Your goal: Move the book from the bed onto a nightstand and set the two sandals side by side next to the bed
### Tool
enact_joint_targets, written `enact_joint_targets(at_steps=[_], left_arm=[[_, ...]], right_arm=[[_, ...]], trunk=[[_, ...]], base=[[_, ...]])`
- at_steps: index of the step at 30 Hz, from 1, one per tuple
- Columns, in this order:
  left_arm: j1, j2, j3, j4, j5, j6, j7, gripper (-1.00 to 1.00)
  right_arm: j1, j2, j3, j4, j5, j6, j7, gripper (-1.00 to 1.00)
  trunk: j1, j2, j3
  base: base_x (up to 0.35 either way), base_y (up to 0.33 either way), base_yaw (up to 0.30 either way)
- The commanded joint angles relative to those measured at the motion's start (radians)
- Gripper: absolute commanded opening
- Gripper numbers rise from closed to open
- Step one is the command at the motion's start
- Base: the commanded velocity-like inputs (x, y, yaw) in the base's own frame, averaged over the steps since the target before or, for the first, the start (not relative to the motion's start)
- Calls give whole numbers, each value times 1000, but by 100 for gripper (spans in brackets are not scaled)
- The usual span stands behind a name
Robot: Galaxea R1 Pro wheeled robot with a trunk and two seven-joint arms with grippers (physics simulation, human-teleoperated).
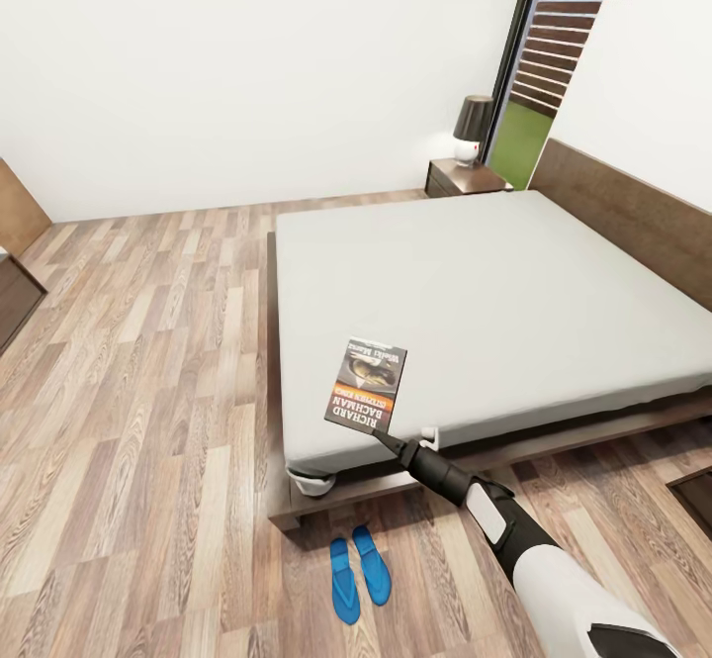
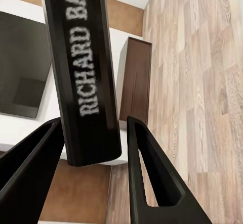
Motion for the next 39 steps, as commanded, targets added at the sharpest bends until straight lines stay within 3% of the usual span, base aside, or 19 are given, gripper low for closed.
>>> enact_joint_targets(at_steps=[1, 39], left_arm=[[0, 0, -8, 0, 2, -3, 5, 100], [0, -6, -8, 0, 2, -3, 5, 100]], right_arm=[[-1, 1, -4, 0, -2, 9, 2, -100], [-1, 13, -1, 0, -1, 9, 5, -100]], trunk=[[1, -2, 0], [1, -2, 55]], base=[[0, 0, 0], [0, 0, 10]])
